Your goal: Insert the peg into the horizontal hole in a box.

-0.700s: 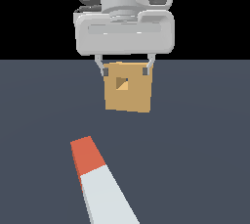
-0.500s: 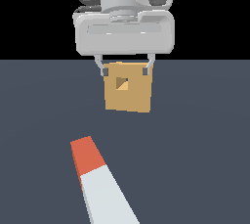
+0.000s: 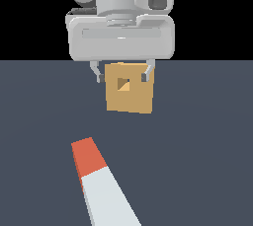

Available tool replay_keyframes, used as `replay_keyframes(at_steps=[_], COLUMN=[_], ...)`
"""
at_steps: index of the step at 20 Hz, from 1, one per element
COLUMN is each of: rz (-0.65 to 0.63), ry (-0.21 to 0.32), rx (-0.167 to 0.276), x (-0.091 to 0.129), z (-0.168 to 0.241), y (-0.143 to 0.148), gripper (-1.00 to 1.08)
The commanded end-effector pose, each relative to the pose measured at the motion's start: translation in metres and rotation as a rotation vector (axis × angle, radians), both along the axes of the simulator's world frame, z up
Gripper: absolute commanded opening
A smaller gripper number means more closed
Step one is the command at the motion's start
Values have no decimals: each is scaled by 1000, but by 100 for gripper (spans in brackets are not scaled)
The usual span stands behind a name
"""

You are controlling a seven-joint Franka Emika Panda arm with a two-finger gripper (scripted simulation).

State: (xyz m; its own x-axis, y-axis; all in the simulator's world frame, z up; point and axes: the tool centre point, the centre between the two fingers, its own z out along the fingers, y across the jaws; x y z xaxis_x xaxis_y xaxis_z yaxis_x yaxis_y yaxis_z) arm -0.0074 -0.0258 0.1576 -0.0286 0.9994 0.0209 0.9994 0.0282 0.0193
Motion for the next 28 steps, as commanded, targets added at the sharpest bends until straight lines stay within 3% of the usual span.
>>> replay_keyframes(at_steps=[1,15,28], rz=[27,254,455], ry=[1,7,11], rx=[-1,-12,-22], x=[-3,-21,-19], z=[-5,-44,-78], y=[-9,-84,-153], gripper=[100,100,100])
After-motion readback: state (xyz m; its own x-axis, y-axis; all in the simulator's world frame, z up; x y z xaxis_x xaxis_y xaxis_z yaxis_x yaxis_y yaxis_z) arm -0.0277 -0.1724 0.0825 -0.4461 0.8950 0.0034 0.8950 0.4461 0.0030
